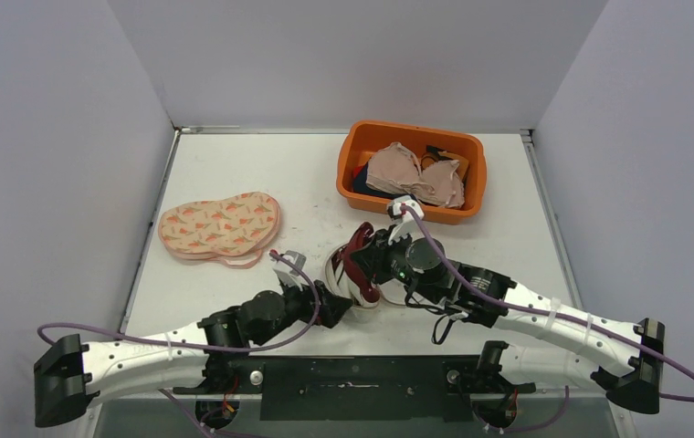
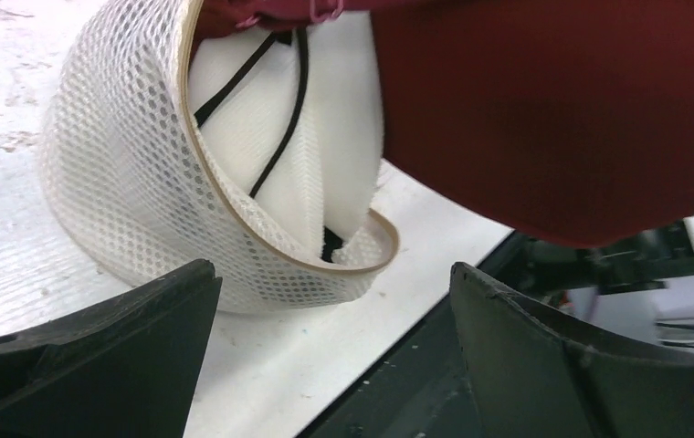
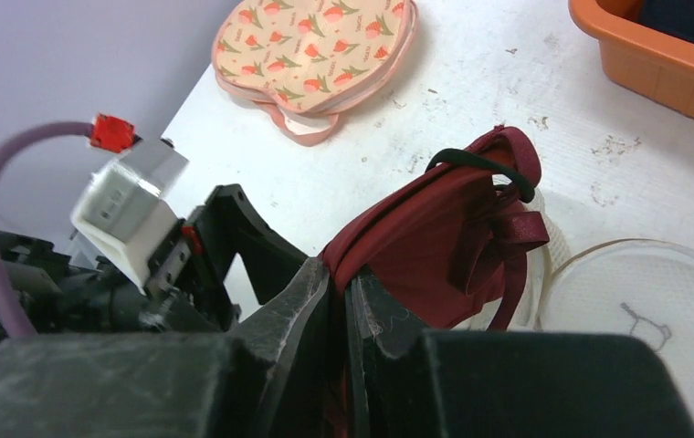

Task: Unzip the laundry bag and remove the bra
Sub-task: Pick up the bra from the laundry bag.

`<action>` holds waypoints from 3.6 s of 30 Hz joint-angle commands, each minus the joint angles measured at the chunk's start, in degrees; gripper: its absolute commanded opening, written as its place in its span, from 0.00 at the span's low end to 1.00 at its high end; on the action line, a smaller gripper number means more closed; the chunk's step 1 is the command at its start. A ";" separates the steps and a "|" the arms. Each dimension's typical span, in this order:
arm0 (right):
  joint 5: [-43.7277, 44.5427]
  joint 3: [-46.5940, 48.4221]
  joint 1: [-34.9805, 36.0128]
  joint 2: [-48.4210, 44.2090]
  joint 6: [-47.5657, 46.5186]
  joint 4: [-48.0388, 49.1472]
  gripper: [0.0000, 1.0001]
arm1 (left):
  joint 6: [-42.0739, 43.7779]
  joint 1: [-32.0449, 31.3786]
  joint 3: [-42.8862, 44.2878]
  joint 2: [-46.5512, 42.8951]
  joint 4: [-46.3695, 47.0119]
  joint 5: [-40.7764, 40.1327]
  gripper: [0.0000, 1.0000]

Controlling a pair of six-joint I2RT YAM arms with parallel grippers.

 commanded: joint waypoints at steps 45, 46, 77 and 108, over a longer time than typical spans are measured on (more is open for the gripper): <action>-7.05 8.20 -2.39 -8.75 -0.97 1.11 0.05 | -2.91 0.29 3.32 21.12 8.64 -14.86 0.36; -7.11 8.27 -2.40 -8.86 -1.07 0.85 0.05 | -2.85 0.35 3.27 21.15 9.01 -14.49 0.34; -5.62 13.12 -2.40 -19.14 -15.89 -1.15 0.05 | -8.98 0.69 2.82 16.47 0.71 -10.61 0.00; -12.53 11.10 -2.35 -14.41 -17.35 -7.97 0.05 | 9.63 0.16 5.75 -6.46 2.84 0.43 0.84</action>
